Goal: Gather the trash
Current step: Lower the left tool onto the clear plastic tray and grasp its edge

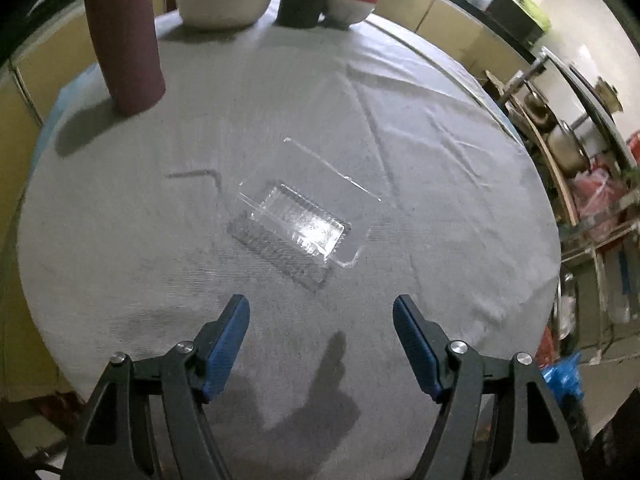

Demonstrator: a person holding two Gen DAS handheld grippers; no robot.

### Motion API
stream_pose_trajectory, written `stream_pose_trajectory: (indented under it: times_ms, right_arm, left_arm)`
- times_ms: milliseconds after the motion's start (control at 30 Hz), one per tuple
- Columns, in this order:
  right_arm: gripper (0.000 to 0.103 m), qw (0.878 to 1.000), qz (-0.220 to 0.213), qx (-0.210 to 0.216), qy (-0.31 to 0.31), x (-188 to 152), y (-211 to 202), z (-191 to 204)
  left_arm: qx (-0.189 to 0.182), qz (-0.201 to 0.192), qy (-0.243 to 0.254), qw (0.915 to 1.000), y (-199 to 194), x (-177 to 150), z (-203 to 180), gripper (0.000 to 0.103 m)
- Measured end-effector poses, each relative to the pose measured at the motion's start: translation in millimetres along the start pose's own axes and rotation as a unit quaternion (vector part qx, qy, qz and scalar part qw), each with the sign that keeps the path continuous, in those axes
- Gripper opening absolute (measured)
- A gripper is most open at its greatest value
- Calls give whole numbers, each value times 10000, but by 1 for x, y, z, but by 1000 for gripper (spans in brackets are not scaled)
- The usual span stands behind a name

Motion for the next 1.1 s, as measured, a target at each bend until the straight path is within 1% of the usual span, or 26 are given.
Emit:
stream_pose_trajectory:
  times_ms: [100, 167, 233, 300, 433, 633, 767, 867, 933, 967, 1033, 1100]
  right_arm:
    - [40, 10000, 26, 2, 48, -1, 3, -3]
    - [40, 9999, 46, 4, 110, -1, 5, -7]
    - [40, 9998, 81, 21, 155, -1, 8, -9]
    - [40, 9998, 99, 47, 165, -1, 10, -9]
    - [40, 9998, 116, 123, 124, -3, 14, -7]
    - [40, 9994, 166, 178, 249, -6, 17, -15]
    - [40, 9991, 170, 209, 317, -5, 17, -18]
    - [40, 9992, 136, 218, 318, -5, 15, -19]
    - [40, 9990, 121, 234, 354, -4, 15, -20]
    - [40, 9990, 119, 235, 360, -4, 14, -20]
    - [40, 9990, 125, 246, 364, -5, 14, -19]
    - [40, 9991, 120, 255, 327, -5, 13, -17]
  left_arm:
    - [-250, 2, -394, 9989, 2, 7, 7, 75]
    - [-353, 65, -791, 9962, 5, 13, 14, 75]
    - [-506, 187, -1213, 9912, 9, 19, 19, 75]
    - [-666, 261, -1699, 9829, 14, 26, 24, 75]
    - [-487, 331, -2147, 9749, 21, 42, 28, 75]
    - [-349, 689, -2636, 9615, 42, 59, 25, 75]
    - [-183, 854, -2759, 9572, 60, 65, 24, 75]
    - [-180, 1034, -2739, 9560, 73, 63, 24, 75]
    - [-169, 855, -2630, 9608, 69, 65, 20, 75]
    - [-181, 839, -2576, 9624, 68, 66, 17, 74]
    - [-176, 800, -2447, 9661, 67, 64, 12, 66]
    - [-145, 736, -2318, 9699, 67, 65, 8, 65]
Point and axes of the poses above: each gripper's, at about its wrist camera, not at the fingertips, and y roughly the way its jaws point, z to its left, x to its top, the point moved 1 cm from there along y, roughly the way its jaws point, and after that the axes turned 6 degrees about -z, right-handed, at the moved point
